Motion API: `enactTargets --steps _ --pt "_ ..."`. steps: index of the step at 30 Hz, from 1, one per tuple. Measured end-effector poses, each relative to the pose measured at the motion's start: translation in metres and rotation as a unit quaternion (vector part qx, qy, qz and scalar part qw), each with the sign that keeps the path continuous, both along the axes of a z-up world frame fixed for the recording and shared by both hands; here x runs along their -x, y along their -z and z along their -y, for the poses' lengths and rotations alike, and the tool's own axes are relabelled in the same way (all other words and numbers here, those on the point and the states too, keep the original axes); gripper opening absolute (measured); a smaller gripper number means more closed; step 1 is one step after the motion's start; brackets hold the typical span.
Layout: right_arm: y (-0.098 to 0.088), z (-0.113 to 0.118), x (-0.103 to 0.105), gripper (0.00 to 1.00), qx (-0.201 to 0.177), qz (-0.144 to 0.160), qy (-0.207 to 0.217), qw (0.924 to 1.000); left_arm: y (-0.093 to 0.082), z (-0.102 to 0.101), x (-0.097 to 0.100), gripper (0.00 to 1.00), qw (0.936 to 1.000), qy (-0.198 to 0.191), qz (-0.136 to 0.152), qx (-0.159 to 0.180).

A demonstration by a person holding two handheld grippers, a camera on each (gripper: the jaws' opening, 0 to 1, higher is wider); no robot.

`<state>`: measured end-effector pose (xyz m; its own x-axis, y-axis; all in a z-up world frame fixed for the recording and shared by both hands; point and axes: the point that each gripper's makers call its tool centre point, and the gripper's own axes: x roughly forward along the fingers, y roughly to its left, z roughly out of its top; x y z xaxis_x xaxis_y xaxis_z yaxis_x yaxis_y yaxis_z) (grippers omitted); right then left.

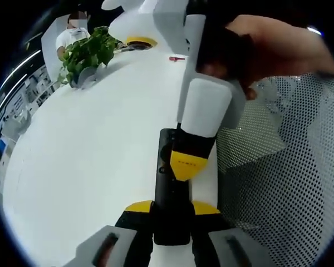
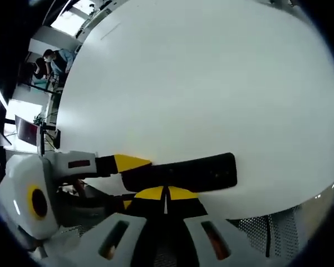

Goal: Press the specified remote control buttons in sequence, fully releasing each button before pressing the next.

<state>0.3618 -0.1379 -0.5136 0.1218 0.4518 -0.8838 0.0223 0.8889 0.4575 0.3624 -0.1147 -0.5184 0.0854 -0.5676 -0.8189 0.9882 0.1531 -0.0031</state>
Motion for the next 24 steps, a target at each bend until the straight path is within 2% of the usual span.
enactTargets --steps 16,19,21,24 --pt "-0.0006 -0.0045 -0.0039 0.00 0.005 0.022 -0.011 0.9997 0.0000 -0.0004 0.0014 0.25 0.9999 0.008 -0.003 0.012" --pt "-0.0004 -0.0049 -0.0051 0.00 0.016 0.028 -0.018 0.9993 -0.0002 -0.0026 0.0004 0.25 0.9997 0.004 -0.010 0.021" --pt "-0.0003 -0.0050 -0.0057 0.00 0.024 0.031 -0.020 0.9990 -0.0012 -0.0053 -0.0001 0.25 0.9992 -0.010 -0.027 0.029" --pt "-0.0002 -0.0051 -0.0059 0.00 0.034 0.037 -0.022 0.9985 -0.0018 -0.0093 -0.0010 0.25 0.9990 -0.015 -0.032 0.026"
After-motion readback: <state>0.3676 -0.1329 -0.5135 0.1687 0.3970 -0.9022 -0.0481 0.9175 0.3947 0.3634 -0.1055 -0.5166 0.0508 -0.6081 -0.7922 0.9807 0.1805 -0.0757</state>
